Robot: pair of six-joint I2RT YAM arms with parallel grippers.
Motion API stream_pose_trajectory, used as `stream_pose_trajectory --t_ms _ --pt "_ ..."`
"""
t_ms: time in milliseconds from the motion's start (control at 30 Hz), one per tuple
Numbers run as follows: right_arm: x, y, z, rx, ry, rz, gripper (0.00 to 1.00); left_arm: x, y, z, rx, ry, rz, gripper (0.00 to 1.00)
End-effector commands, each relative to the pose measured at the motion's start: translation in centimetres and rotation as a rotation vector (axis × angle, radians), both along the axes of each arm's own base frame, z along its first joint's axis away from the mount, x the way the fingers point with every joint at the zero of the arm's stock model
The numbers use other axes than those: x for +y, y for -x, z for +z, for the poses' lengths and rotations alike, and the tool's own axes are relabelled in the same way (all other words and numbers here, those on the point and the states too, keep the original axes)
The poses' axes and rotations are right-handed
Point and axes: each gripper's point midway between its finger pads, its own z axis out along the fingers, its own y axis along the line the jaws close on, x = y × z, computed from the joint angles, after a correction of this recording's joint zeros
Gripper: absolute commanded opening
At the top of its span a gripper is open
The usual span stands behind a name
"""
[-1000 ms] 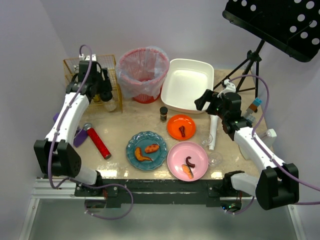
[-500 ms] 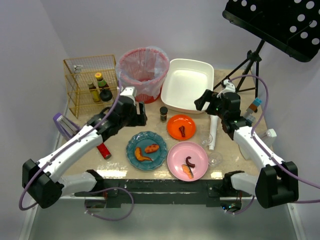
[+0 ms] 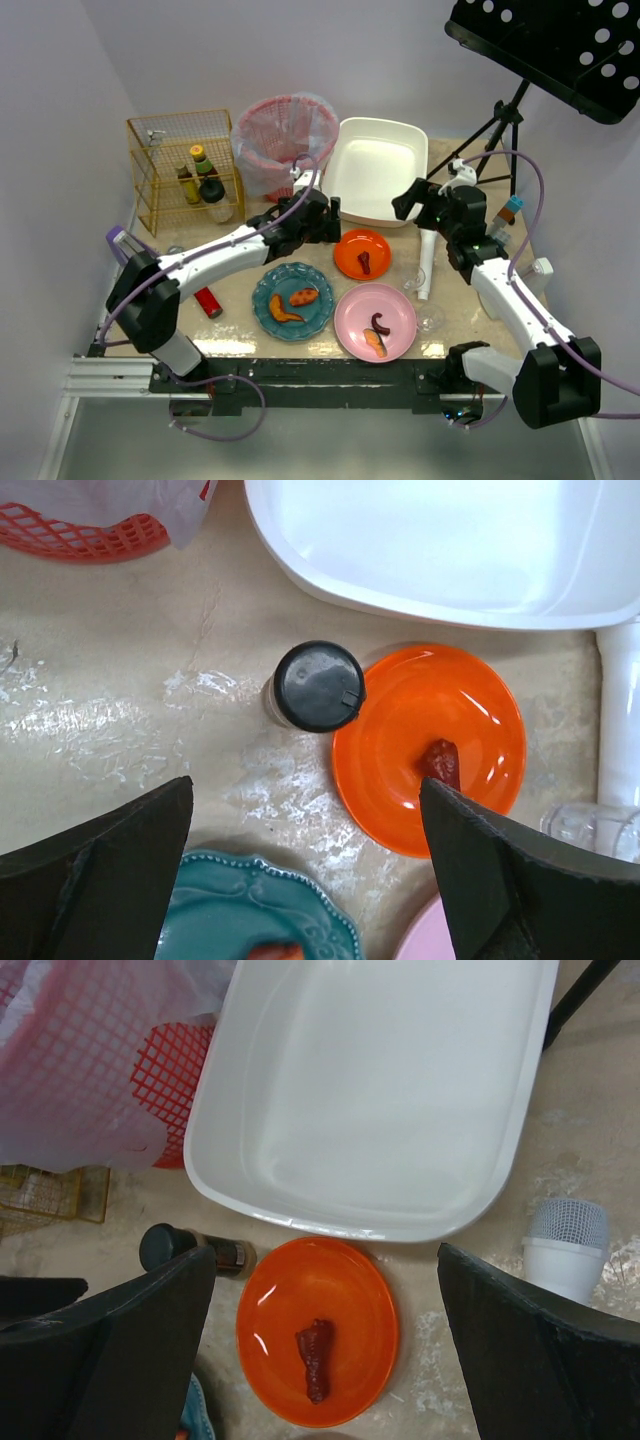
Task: Clear the kitchen counter
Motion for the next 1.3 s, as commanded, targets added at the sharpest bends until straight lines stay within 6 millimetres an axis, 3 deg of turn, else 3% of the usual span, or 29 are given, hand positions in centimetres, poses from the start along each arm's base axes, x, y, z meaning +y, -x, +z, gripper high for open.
stream_pose_trajectory --t_ms 0,133,400,700,1100,1267 --pt "-0.3 -0.2 1.3 -0.034 -0.007 -0.021 0.97 -1.4 -2.6 1.9 -0.086 0.024 0.031 1.0" --pt "-0.4 -0.4 1.3 -0.035 0.002 -0.021 0.97 -1.8 -3.5 1.1 -0.092 -0.005 0.037 1.0" --pt "-0.4 -0.6 1.3 -0.033 0.012 -0.017 0.97 -2.1 -5.4 -0.1 -0.125 -0.094 0.033 0.88" --pt "-0.4 -0.5 1.0 -0.026 0.015 -0.015 0.97 -1.6 -6.0 -1.2 -0.138 -0.164 0.034 0.71" --pt "-0.5 -0.4 1.0 -0.025 0.018 -0.019 0.97 -2.1 -6.6 -3.1 -0.122 -0.203 0.021 0.67" --pt "-0.6 -0.3 0.9 -0.024 0.021 -0.021 0.97 -2.2 -6.6 -3.2 -0.12 -0.197 0.018 0.59"
